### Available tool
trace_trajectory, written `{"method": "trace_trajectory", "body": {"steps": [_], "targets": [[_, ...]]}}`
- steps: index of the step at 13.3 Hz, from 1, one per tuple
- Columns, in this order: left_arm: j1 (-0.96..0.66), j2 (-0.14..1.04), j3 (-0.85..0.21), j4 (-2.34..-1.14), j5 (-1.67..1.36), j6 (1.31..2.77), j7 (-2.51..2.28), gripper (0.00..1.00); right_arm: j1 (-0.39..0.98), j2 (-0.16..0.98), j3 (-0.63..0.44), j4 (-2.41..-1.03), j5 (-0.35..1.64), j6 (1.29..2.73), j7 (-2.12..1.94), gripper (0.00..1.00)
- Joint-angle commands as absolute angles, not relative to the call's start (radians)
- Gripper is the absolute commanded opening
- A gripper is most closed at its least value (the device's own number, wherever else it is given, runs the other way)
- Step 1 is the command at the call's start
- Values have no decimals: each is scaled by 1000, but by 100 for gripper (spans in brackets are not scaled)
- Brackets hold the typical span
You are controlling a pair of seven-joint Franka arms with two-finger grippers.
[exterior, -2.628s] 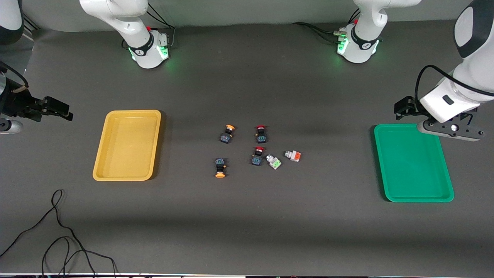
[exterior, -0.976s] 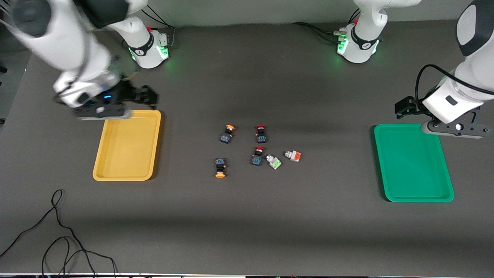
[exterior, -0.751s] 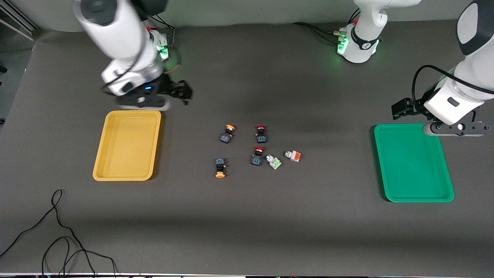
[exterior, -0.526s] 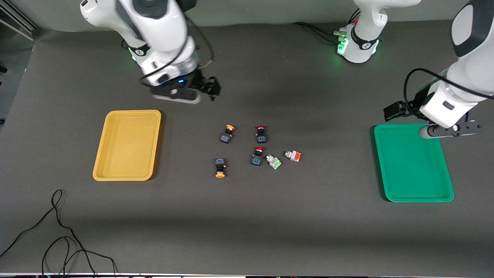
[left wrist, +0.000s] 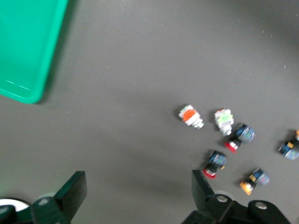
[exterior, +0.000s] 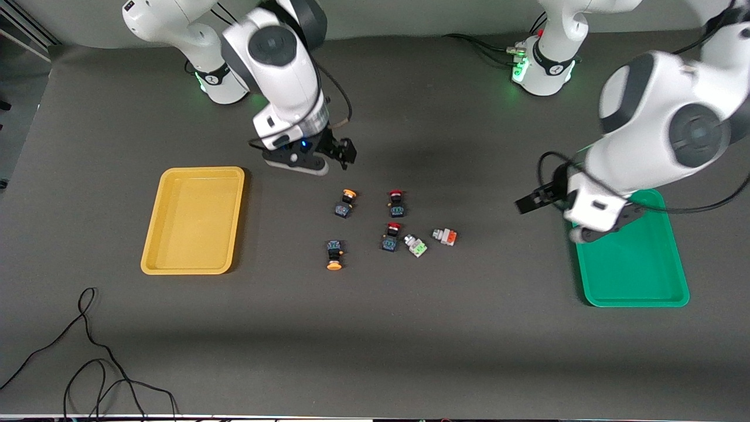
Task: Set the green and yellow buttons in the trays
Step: 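Reach the right gripper to a dark button while the left gripper reaches another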
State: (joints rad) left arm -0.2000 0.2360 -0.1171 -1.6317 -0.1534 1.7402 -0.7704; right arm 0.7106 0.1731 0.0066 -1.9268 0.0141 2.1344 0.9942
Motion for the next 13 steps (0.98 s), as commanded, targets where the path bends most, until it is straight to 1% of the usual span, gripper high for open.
{"method": "trace_trajectory", "body": {"steps": [1,6,10,13], "targets": [[-271,325,-106,-1597,-153,1799,-885,100,712,280,3,-1962,6,2258,1014,100],[-351,492,-106,-1597,-150,1968,-1093,100,710,449,-9,-1985,6,2431,1026,100],[-379,595,-106,-1598,-158,2069,-1201,100,713,511,-15,-1980,6,2490,1031,100],[-400,666,-106,-1600,-160,2109,-1232,99,712,551,-17,-1979,8,2546,1034,100]]}}
